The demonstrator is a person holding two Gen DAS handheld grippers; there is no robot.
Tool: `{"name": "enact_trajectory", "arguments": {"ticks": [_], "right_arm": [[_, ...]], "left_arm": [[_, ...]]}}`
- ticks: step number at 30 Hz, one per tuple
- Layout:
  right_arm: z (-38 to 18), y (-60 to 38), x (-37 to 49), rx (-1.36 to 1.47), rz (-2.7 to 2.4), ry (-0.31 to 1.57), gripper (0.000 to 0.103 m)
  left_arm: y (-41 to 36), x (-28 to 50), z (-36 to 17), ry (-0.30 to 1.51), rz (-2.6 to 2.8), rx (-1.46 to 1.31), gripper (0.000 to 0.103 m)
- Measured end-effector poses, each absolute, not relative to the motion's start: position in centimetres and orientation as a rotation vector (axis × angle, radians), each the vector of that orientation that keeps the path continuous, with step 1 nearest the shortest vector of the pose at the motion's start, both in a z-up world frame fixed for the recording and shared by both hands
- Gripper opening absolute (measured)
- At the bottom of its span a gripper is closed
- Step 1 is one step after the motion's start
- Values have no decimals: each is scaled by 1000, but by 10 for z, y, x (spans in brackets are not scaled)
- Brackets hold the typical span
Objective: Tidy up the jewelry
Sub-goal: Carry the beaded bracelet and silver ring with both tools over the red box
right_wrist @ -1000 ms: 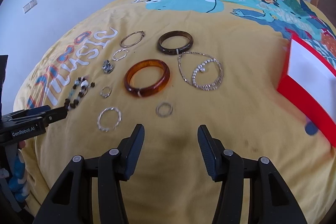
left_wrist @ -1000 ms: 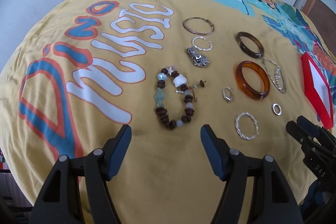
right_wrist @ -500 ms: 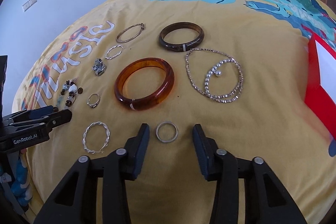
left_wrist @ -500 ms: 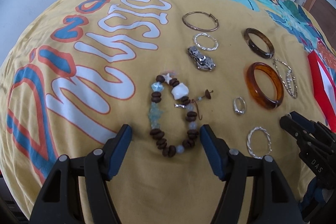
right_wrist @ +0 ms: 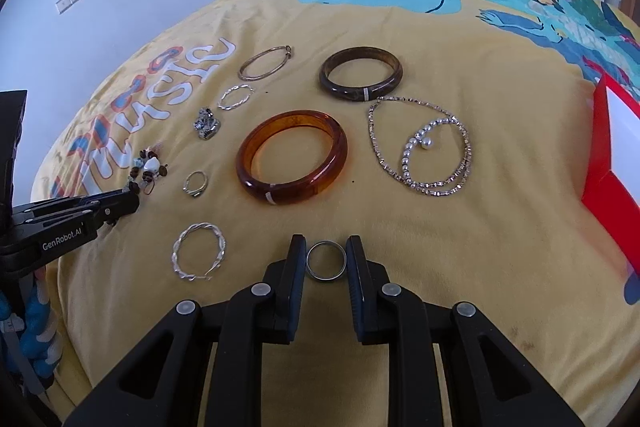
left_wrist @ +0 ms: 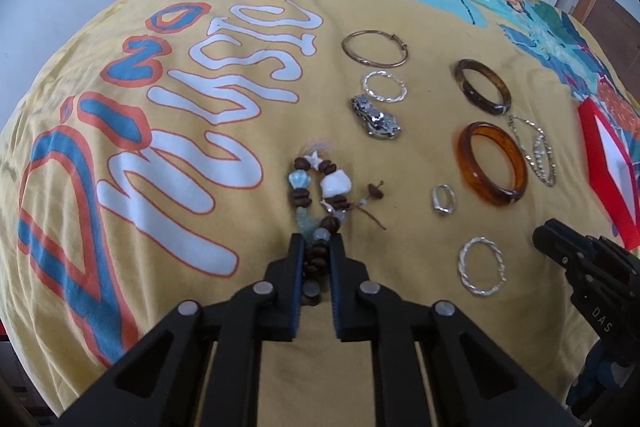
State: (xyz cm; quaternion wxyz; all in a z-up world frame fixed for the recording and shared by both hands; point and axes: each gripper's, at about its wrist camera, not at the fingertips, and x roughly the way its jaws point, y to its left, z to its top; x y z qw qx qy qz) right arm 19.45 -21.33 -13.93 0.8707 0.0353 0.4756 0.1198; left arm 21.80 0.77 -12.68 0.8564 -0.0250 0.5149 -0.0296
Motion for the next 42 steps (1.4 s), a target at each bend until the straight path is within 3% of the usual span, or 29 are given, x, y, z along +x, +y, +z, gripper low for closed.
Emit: {"name": "enact_trajectory", "arguments": {"ticks": [24,42], "right_arm": [[-47,-251,81,100,181,851,20],[35,-335,-1,151,15,704,20]], "left_arm": [[8,129,-27,943,-125,-89,10],[-57,79,87,763,-334,-59,10]]}}
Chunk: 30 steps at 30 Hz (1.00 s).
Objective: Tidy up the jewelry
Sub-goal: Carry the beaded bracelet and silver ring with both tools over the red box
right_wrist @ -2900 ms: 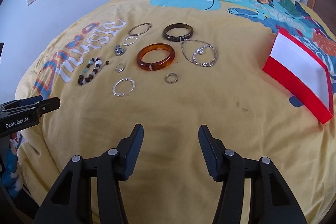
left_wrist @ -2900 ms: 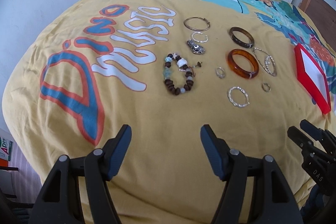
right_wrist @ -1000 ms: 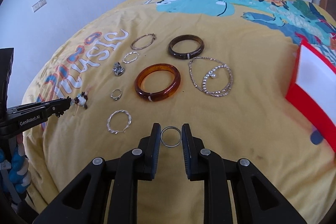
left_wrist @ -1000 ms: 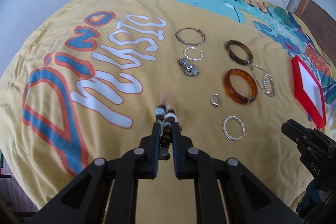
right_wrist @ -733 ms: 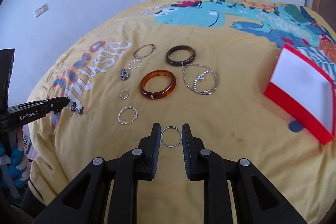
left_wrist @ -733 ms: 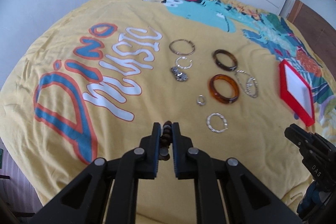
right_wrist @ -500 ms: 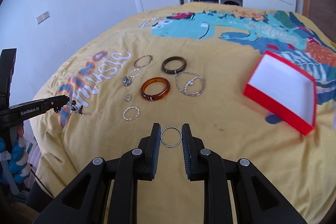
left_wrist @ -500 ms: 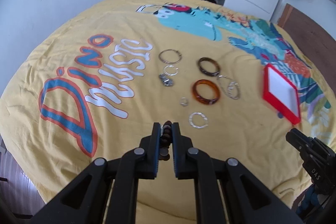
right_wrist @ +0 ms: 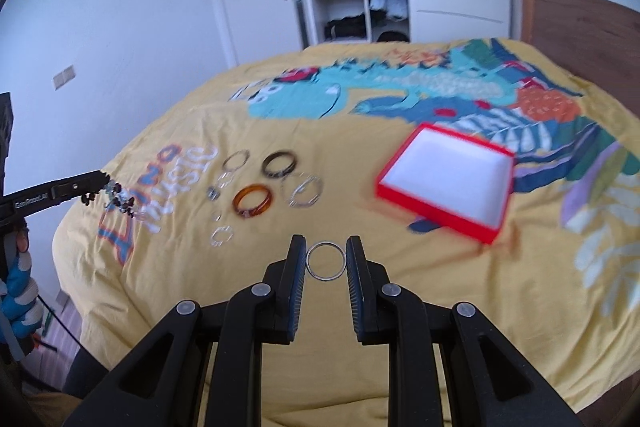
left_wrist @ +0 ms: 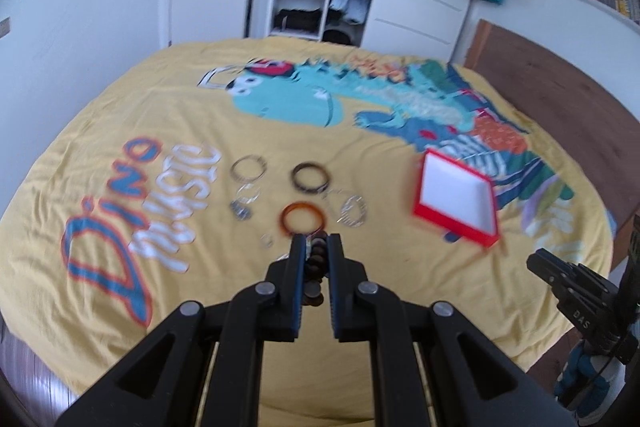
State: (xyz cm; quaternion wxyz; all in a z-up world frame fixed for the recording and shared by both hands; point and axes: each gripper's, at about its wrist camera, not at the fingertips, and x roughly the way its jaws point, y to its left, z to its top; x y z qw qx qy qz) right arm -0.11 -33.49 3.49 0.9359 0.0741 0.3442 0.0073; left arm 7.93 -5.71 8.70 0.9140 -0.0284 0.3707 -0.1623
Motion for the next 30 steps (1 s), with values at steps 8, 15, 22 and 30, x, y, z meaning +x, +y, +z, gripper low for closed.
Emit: {"name": "enact_trajectory", "arguments": {"ticks": [8,15,22,30], "right_arm": [[70,-385,31,164,-37,661,20],[68,-445,90,169,-95,680,20],[13,-506,155,183,-141,757,20],[-78,-549,208,213,-153,881,20]], "left_arm": [[-120,120,130,728,-423,-19,10],[-205,170,127,760,-539,16,10],[-312,232,63,874,-661,59,10],[-385,277,-40,1022,-702,110,10]]}}
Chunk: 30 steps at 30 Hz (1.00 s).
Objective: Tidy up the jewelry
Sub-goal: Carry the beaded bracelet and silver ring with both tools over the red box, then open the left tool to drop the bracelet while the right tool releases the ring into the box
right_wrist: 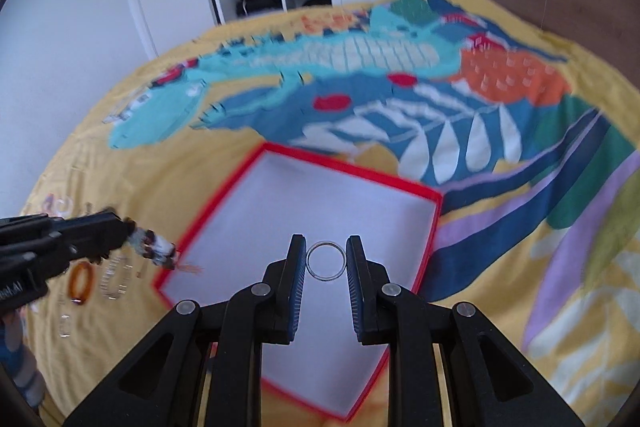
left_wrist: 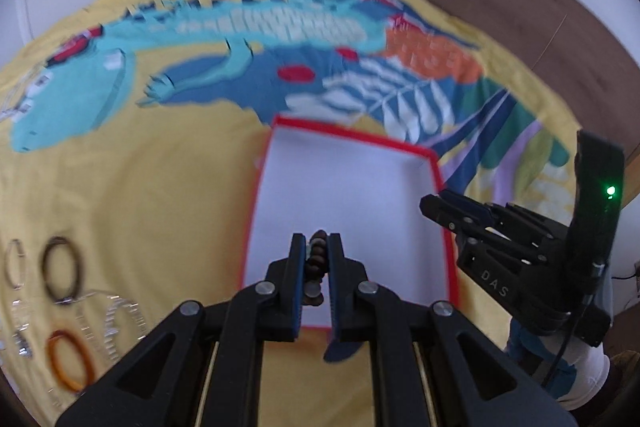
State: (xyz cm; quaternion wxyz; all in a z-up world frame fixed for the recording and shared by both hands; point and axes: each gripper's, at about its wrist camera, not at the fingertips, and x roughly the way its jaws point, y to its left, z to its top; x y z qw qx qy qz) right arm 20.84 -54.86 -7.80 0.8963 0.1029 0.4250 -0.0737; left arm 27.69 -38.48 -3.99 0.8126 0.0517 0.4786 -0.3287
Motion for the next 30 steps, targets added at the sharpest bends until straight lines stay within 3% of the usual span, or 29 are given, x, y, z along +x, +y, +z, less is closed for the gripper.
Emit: {"name": "enact_trajectory", "arguments": {"ticks": [5,11,30], "right_arm": [[-119,-555,216,235,-135,933,20],[-138,-555,213,225,-133,944,20],[-144,-541,209,82,-80,911,24]], "left_arm": [[-399,287,-92,1065,-695,149,10],[-390,295,-118,1087,-646,162,10],[-381,272,-135,1030,-554,189,11]]}}
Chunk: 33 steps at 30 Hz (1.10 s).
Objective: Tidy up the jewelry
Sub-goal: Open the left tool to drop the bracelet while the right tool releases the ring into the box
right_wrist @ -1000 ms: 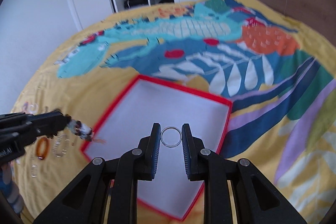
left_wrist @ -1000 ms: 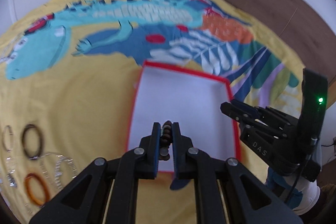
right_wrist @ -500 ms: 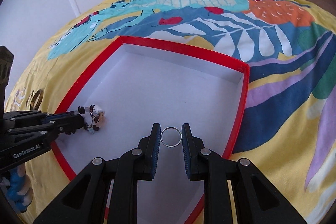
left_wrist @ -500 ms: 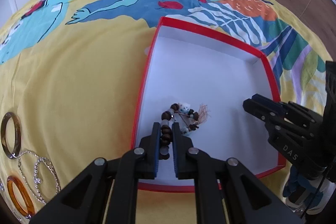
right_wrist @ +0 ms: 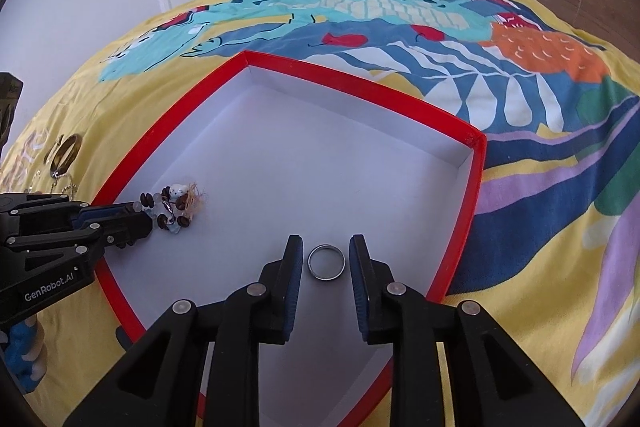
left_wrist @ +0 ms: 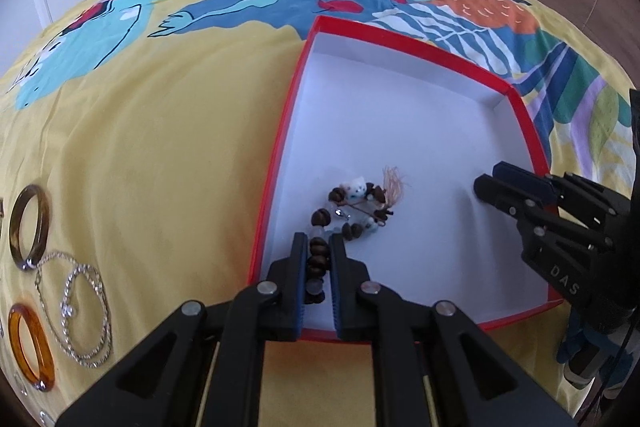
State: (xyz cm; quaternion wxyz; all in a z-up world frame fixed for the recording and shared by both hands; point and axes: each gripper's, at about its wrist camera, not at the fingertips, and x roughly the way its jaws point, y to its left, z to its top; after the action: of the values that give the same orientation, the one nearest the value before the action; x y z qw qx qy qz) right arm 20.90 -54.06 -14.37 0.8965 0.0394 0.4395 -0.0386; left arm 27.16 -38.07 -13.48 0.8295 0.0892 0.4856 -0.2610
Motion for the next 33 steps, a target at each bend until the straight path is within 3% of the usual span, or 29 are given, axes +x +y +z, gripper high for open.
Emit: {"name": "enact_trajectory", "arguments": {"ticks": [17,22,24,26,33], "right_arm": [[-147,-537,217,54,-46,890,25],[-146,-531,218,46,-35,908,35],[-145,-527,218,28,-30,917,47],[-144,-524,217,24,-24,920,51],[-139,-522,209,21,-22,923,53]], "left_arm": [[-360,248,-130,1046,-492,137,11],[-361,247,-127,1035,-492,152,11],[-361,247,-126,1032,-494,154,11],[-362,246,-125,1026,-495,161,11],[-364,241,-119,1006,-520,169,21]]}}
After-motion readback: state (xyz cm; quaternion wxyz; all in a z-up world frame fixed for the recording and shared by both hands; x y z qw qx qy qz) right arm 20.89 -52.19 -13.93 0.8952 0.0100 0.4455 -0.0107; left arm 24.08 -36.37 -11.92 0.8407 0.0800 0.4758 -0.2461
